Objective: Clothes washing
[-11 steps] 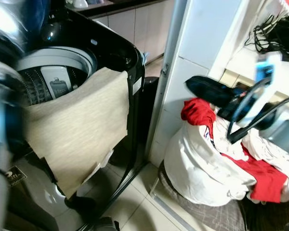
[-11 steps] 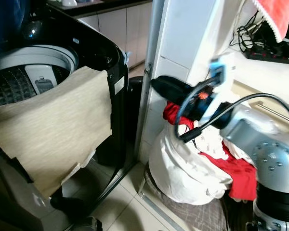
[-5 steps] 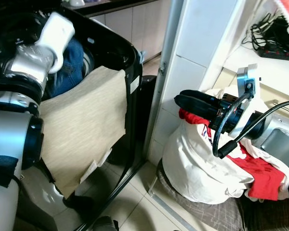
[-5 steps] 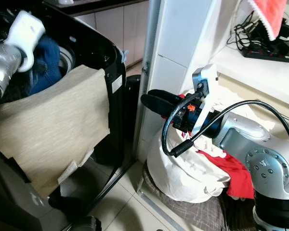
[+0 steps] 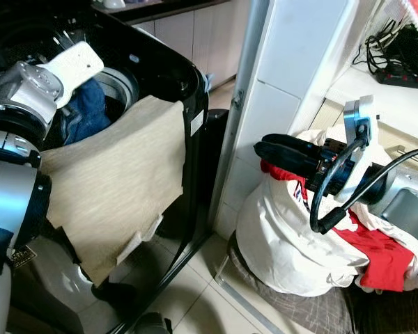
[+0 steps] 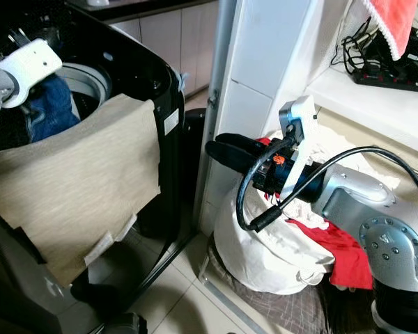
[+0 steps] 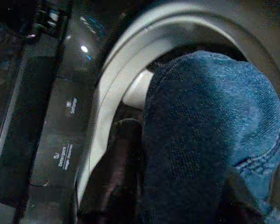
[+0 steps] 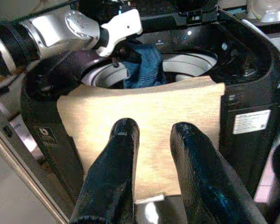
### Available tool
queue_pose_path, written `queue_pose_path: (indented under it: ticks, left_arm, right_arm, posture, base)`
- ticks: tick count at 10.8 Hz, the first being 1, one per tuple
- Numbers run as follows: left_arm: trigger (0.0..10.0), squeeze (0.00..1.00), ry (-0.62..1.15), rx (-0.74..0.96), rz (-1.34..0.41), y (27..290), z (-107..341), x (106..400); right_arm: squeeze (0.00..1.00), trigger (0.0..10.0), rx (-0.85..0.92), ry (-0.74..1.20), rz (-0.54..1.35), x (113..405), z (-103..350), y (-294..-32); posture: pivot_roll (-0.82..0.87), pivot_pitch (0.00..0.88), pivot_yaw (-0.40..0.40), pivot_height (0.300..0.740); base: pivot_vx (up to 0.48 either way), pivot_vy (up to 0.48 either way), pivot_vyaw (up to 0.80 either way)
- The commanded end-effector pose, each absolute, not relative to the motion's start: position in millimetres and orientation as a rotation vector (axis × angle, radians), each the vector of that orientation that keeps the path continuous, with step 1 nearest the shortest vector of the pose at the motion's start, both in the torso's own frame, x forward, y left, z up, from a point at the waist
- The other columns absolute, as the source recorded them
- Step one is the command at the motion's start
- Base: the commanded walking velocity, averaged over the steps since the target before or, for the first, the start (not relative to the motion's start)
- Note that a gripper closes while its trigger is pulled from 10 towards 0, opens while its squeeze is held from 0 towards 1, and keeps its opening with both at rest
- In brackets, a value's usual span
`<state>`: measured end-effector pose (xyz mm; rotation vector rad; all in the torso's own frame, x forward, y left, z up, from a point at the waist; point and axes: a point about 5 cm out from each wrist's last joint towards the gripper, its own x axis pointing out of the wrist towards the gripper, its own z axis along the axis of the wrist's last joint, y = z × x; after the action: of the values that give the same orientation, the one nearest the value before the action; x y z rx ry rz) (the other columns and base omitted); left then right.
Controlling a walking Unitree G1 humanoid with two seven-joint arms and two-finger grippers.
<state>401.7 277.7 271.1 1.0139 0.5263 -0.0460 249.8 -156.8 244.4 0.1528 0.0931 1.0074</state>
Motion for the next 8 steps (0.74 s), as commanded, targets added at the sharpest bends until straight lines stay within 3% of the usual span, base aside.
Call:
queue_pose_path:
  ticks: [1,5,6,8]
  left_arm:
    - [10.0,1.0,0.52,1.064,-0.05,275.2,286.2,402.8]
    - [10.0,1.0,0.476,1.038,-0.055,274.6,285.0,403.5]
    - [10.0,0.0,0.445,0.972,-0.072,271.6,282.9,404.5]
    - [10.0,0.0,0.435,1.009,-0.051,272.0,282.6,404.9]
  right_arm:
    - [0.0,10.0,0.134,0.095,0.987,251.6,243.3,-158.9]
    - [0.0,10.0,0.123,0.122,0.823,266.2,236.2,-170.7]
    - [0.0,10.0,0.099,0.124,0.753,272.1,233.8,-175.8]
    - [0.0,10.0,0.096,0.127,0.682,278.2,231.0,-181.7]
  posture:
    - [-0.07,0.017,-0.038,0.74]
    - [-0.07,0.021,-0.032,0.74]
    - [-0.07,0.021,-0.031,0.74]
    - [-0.07,0.021,-0.032,0.74]
  base:
    - [0.0,0.0,0.0]
    - [0.0,0.0,0.0]
    - [0.0,0.0,0.0]
    - [0.0,0.0,0.0]
